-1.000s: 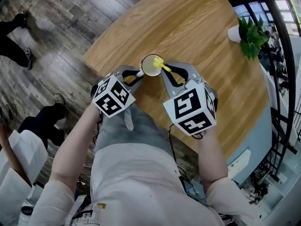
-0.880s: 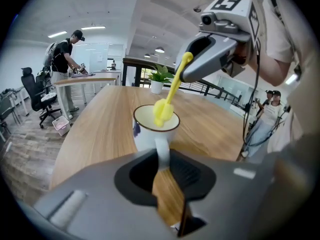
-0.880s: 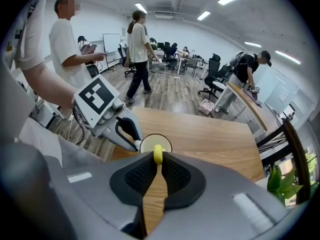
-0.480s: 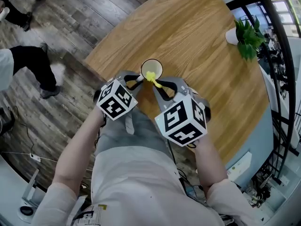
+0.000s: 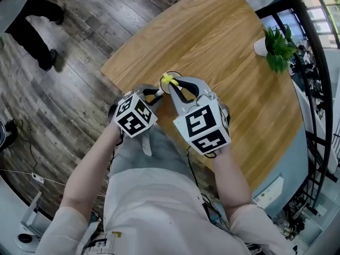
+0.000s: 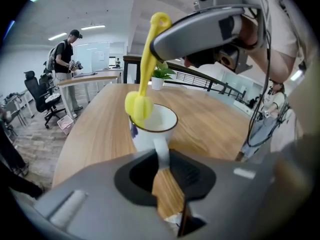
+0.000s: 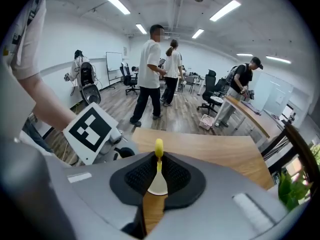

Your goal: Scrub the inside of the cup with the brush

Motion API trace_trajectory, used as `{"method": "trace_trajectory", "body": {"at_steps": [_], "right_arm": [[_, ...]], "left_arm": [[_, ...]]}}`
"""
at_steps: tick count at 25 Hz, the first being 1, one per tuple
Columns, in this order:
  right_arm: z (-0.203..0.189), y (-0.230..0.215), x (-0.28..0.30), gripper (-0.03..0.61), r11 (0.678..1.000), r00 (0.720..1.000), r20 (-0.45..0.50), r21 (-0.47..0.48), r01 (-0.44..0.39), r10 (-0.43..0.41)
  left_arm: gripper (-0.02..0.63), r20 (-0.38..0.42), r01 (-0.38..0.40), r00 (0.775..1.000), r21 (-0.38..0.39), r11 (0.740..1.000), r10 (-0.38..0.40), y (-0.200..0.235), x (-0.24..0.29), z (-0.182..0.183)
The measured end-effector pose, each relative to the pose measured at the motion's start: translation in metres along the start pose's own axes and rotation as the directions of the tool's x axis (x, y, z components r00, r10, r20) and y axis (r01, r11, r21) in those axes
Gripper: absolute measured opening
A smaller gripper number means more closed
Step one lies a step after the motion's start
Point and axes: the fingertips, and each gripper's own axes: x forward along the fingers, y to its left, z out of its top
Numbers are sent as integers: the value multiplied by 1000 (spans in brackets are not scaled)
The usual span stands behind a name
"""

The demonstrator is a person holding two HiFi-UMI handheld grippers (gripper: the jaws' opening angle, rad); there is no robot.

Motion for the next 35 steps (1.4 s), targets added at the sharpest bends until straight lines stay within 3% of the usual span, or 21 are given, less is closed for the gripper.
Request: {"method": "trace_trajectory", "body": {"at_steps": [5, 12, 15, 21, 24, 27, 30, 35], "right_arm": [[-16, -20, -11, 35, 996, 996, -4, 35, 84, -84], [-31, -23, -48, 35, 991, 995, -10, 91, 95, -95], [-21, -29, -62, 32, 990, 993, 19, 83, 114, -116], [6, -51, -96, 32, 975, 972, 123, 124, 185, -200], [25, -53, -115, 32, 969, 959, 205, 190, 155, -193], [51, -55, -139, 32, 963, 935, 300, 242, 119, -191], [78, -59, -169, 34, 957, 894, 385, 256, 136, -230], [126, -74, -229, 32, 938, 778, 536, 280, 203, -328]], "left_arm": [[66, -7, -1, 1000, -37, 999, 1, -3, -3, -2], [74, -49, -46, 998, -115, 992, 40, -10, -6, 1], [118, -47, -57, 998, -127, 990, 51, -8, -13, 6], [107, -14, -114, 994, -135, 984, 113, 4, -48, 23], [81, 31, -161, 985, -158, 974, 167, 10, -77, 42], [44, 90, -198, 972, -189, 962, 218, 18, -110, 68], [23, 180, -242, 943, -202, 949, 278, 27, -147, 100], [3, 370, -306, 857, -193, 932, 358, 39, -217, 169]]}}
